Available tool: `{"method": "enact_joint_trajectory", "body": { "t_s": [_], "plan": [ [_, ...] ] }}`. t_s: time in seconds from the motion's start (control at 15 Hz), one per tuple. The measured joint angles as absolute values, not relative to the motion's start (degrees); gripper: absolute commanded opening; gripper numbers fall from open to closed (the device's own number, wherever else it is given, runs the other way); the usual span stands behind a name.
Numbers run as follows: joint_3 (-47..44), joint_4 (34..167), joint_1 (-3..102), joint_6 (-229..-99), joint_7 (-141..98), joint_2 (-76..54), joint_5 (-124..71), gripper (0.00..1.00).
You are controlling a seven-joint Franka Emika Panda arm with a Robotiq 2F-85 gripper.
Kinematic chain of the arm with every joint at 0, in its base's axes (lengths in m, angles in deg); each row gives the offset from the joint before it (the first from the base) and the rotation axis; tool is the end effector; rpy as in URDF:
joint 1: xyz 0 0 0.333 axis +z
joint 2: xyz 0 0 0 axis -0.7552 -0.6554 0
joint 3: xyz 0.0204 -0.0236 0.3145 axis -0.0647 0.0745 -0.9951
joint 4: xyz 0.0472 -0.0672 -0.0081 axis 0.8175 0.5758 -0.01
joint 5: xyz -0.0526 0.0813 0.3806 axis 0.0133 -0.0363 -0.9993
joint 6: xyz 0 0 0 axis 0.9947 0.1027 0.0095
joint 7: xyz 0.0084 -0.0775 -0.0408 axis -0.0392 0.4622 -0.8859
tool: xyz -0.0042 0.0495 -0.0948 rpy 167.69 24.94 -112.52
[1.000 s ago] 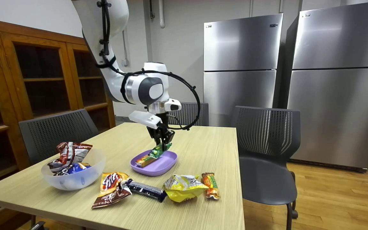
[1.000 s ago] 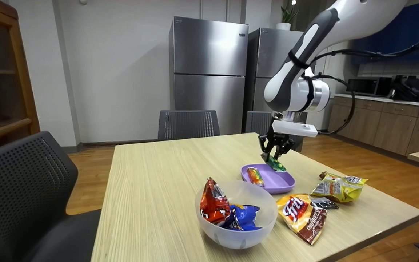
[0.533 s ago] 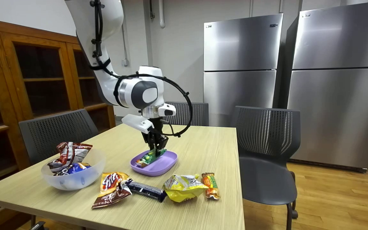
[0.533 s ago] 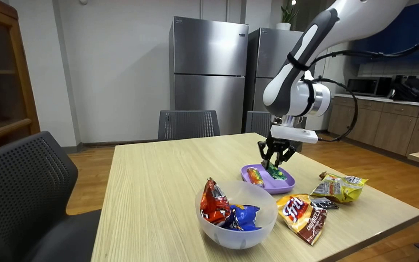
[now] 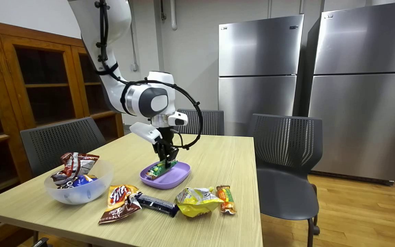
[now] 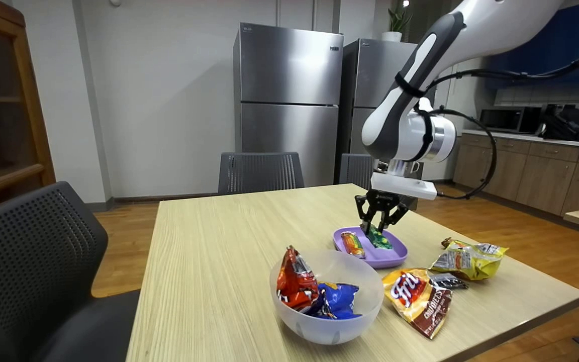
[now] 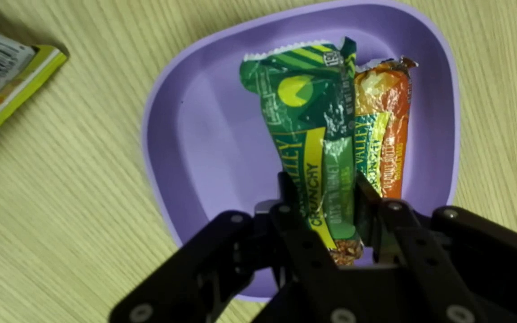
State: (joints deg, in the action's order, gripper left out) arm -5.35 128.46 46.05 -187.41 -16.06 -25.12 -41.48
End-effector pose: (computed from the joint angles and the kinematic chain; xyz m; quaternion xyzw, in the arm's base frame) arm 0.5850 -0.0442 0.1670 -0.9755 0.2089 -0.0511 0.0465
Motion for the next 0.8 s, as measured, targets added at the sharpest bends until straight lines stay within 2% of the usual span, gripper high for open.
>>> {"method": "enact_joint_trajectory", "body": {
  "t_s": [0.8],
  "plan": [
    [-5.24,128.03,46.17,-188.62,-14.53,-25.55,-41.58,0.08]
  ]
}}
